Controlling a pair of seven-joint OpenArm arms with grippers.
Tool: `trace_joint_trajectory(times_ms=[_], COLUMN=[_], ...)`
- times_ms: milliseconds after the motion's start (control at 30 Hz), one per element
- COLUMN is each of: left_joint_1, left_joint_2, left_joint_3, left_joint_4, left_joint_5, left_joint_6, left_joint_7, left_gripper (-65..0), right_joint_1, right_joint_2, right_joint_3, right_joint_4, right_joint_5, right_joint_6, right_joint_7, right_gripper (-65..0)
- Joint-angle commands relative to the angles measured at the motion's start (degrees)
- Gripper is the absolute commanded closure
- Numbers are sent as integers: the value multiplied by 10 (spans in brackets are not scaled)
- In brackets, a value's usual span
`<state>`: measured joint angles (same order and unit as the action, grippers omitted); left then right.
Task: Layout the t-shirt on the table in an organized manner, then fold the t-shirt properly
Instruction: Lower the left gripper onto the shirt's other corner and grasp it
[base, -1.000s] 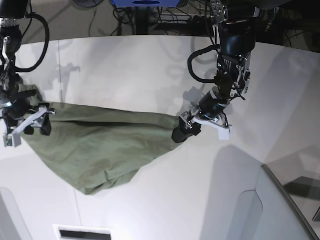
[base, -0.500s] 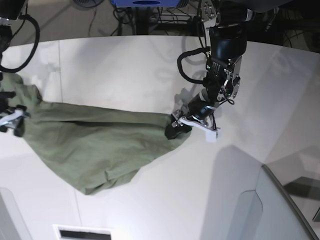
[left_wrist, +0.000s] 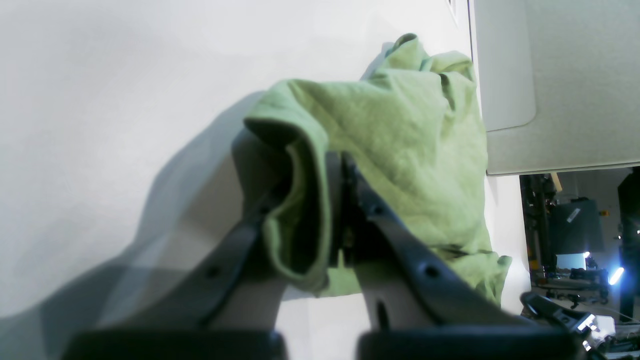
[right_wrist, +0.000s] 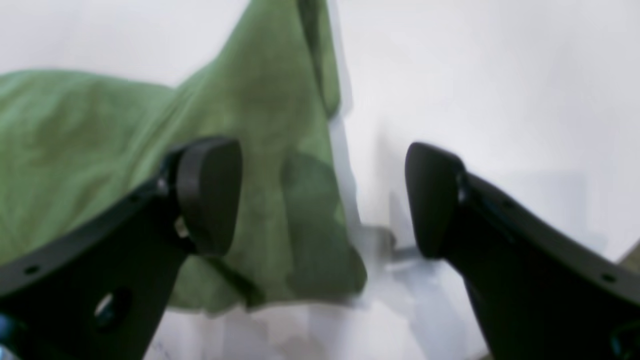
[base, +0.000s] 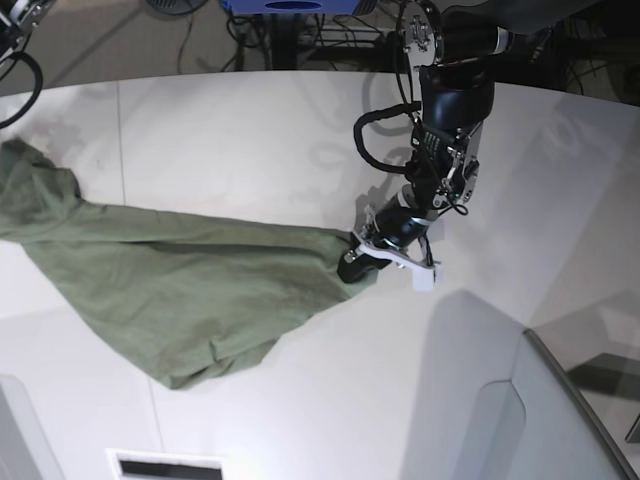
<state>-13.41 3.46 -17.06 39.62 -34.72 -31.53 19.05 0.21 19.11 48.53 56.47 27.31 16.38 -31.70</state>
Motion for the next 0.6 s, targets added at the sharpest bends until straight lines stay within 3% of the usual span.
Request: trace_joint_trajectory(times_ms=[0, 100, 267, 567], left_joint_1=[-2, 4, 21, 23], left_joint_2=[2, 2, 3, 2], left_joint_3=[1, 1, 2, 2], left_joint_4=[2, 22, 92, 103], left_joint_5=[-7, -8, -8, -8], left_joint_6=[-1, -1, 1, 1], left_joint_7=[15, 16, 50, 56], left_gripper=[0, 0, 0, 0], right_joint_1=[9, 12, 15, 14], right_joint_2=[18, 19, 17, 26], right_joint_3=[2, 4, 25, 27], right_joint_4=[0, -24, -49, -109], right_joint_5=[8, 8, 5, 4], right_joint_6=[17, 42, 43, 47], right_joint_7=[10, 10, 34, 61], right_gripper=[-482, -482, -482, -482])
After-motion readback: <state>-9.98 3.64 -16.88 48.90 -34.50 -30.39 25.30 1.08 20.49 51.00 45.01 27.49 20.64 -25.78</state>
